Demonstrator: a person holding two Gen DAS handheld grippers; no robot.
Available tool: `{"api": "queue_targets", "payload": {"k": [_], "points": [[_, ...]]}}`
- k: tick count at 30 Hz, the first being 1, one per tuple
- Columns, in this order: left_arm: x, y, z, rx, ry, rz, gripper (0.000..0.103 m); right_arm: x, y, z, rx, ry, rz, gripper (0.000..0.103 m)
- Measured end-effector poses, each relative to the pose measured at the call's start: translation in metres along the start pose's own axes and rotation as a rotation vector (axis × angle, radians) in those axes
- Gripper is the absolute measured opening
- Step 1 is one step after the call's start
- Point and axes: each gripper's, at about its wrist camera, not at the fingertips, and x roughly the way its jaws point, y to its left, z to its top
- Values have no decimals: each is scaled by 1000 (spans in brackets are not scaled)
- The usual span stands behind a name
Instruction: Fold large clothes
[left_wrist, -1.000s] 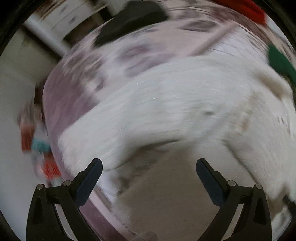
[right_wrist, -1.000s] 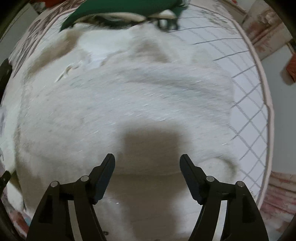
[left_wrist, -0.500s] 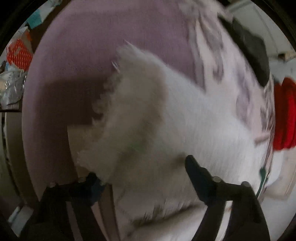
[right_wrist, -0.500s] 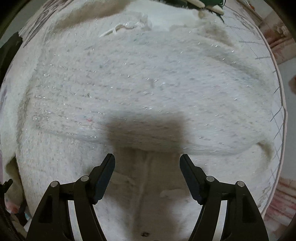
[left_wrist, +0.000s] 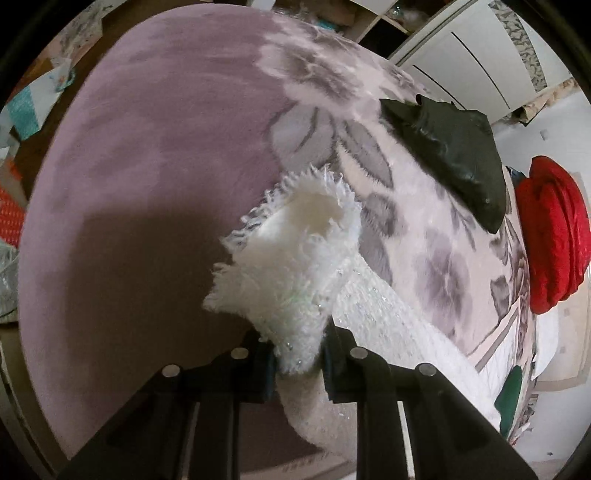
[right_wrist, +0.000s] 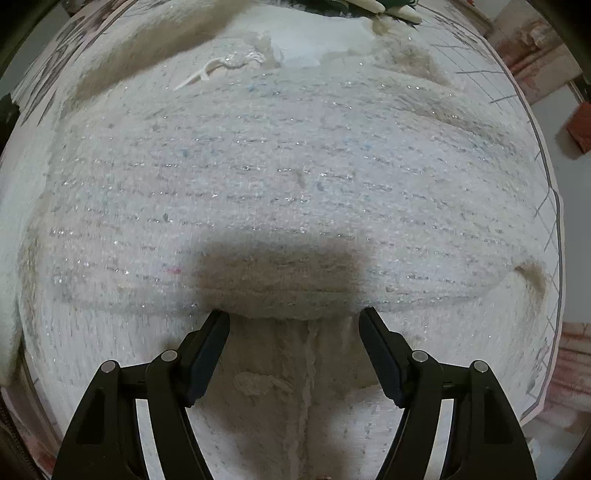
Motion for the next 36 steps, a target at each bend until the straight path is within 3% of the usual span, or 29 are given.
{"api": "queue_targets", "payload": {"k": [2, 4, 5, 6, 8, 10, 11, 12, 15, 19, 23, 27, 30, 33, 36], "points": [[5, 1, 2, 25, 19, -21, 19, 0, -2, 2, 13, 0, 7, 74], [11, 1, 0, 28, 50, -75, 33, 1, -4, 2, 27, 6, 23, 74], [14, -1, 0, 23, 56, -98, 45, 2, -5, 2, 31, 7, 28, 74], [15, 0, -2, 16, 61, -127, 49, 2, -7, 2, 37, 6, 36, 74], [16, -7, -4, 37, 50, -107, 51, 5, -5, -1, 52, 2, 53, 77], [13, -17, -4, 70, 15, -82, 44, 4, -7, -1, 69, -1, 61, 77], [10, -22, -5, 91, -8, -65, 19, 7, -8, -2, 73, -1, 60, 77], [7, -30, -5, 129, -33, -32, 12, 5, -10, -2, 73, 0, 54, 77], [-12, -56, -9, 244, -95, 22, 11, -10, -2, 1, 43, -8, -19, 77], [-58, -114, -33, 472, -199, 76, 10, -35, 13, 7, -9, -82, -122, 88], [-87, -165, -61, 632, -215, 78, 10, -52, 15, 19, -28, -133, -122, 88], [-111, -221, -112, 801, -209, 58, 10, -51, -4, 22, 2, -121, -44, 88], [-120, -260, -169, 917, -175, 12, 10, -43, -28, 22, 27, -108, 21, 88], [-117, -293, -238, 987, -66, -63, 10, -38, -62, 21, 46, -92, 67, 88], [-107, -320, -326, 1053, 69, -123, 10, -36, -104, 22, 76, -80, 75, 88]]}}
